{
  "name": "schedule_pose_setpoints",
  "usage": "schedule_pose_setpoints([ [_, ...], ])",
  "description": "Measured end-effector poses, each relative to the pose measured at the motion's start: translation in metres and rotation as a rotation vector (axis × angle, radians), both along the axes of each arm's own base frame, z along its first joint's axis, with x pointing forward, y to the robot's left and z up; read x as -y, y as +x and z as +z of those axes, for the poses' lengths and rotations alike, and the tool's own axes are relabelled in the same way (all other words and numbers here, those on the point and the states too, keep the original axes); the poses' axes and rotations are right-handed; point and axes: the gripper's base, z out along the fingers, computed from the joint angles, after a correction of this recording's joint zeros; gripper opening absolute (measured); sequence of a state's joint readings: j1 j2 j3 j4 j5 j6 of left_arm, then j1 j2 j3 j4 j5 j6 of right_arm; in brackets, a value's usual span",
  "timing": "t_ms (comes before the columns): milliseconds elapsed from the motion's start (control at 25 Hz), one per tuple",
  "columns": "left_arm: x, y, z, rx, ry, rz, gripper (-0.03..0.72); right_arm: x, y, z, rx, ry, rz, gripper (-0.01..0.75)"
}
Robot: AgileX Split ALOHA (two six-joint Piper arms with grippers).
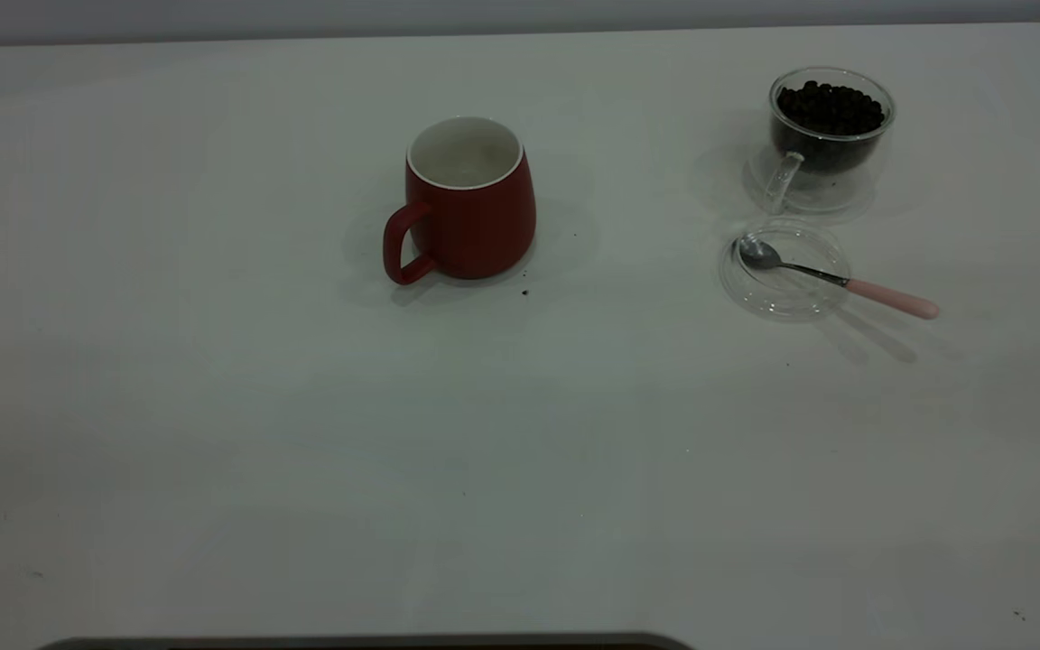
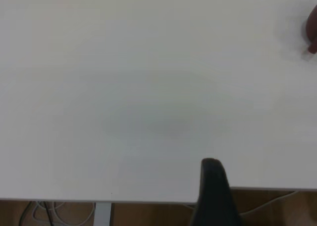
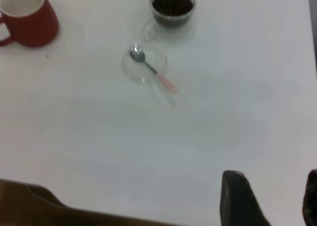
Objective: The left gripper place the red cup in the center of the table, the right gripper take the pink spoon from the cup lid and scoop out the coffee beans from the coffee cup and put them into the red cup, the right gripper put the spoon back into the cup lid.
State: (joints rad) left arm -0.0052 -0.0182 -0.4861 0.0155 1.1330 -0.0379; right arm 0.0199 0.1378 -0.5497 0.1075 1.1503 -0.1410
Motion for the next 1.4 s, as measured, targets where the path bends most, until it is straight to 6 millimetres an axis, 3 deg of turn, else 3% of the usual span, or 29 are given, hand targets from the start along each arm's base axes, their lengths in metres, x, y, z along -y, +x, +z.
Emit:
schedule_pose_setpoints([
  [200,0.000,0.000,0.000,0.000,0.000,0.000,0.569,0.000,-0.001,-0.021,-0.013,0.011,-0.008,0.351],
  [800,0.000,0.000,0.000,0.000,0.000,0.000,0.569,0.001,-0.008,-0.021,0.043,0.019,-0.022,0.351],
  [1400,0.000,0.000,0.000,0.000,-0.001,0.001,0.569,0.005,-0.008,-0.021,0.041,0.008,-0.163,0.349],
])
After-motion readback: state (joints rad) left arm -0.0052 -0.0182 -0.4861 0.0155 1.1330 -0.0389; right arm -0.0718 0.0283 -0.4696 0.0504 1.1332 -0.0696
